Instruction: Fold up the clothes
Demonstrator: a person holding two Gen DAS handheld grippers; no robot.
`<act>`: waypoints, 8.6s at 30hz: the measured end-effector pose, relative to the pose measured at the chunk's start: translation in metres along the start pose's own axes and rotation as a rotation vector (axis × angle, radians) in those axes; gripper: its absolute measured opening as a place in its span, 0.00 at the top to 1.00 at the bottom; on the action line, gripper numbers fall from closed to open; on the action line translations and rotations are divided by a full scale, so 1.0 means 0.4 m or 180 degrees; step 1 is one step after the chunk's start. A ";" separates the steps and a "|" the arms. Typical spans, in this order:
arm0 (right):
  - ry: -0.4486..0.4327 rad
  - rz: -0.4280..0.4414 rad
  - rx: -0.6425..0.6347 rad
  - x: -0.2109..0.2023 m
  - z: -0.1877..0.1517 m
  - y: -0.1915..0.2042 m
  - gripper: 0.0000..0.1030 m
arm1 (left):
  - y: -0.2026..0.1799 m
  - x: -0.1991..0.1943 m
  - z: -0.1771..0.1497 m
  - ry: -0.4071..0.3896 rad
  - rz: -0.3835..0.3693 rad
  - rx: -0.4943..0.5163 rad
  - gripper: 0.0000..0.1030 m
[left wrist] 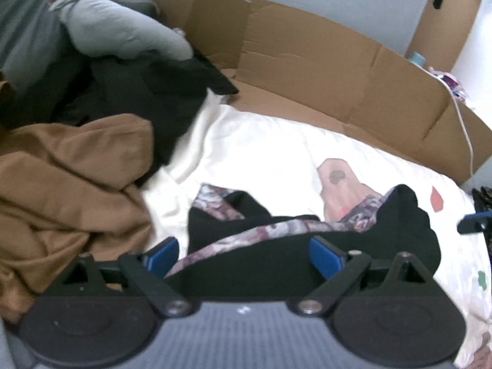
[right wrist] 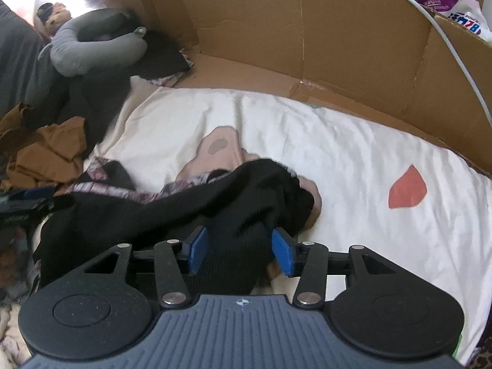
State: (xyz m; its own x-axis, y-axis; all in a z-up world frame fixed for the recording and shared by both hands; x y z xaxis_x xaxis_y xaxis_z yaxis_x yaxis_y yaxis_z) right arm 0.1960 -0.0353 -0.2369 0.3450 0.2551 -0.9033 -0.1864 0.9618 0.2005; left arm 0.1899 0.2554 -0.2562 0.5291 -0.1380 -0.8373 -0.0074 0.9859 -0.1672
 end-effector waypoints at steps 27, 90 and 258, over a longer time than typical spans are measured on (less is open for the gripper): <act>-0.0065 0.0783 0.0655 0.005 -0.212 -0.052 0.47 | -0.173 -0.061 -0.171 0.0511 -0.0975 -0.0027 0.95; 0.0289 0.0602 0.1259 -0.082 -0.464 -0.363 1.00 | -0.112 -0.072 -0.129 0.0439 -0.0061 -0.0138 0.27; -0.0235 -0.0494 0.0362 -0.006 -0.248 -0.330 0.95 | -0.336 -0.022 -0.199 0.0352 -0.1048 0.0681 0.92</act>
State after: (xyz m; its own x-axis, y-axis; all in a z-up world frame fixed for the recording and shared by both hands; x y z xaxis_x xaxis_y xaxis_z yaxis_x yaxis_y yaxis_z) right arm 0.1285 -0.1730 -0.2987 0.4287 0.1056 -0.8972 -0.0221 0.9941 0.1065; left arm 0.1185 0.1168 -0.2678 0.3791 -0.4474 -0.8100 0.3301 0.8831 -0.3333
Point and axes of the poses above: each gripper's, at about its wrist camera, not at the fingertips, and x roughly the way its jaws point, y to its left, z to its top, the point moved 3 cm from there along x, roughly the way its jaws point, and after that the axes turned 5 degrees about y, right-handed, at the moved point
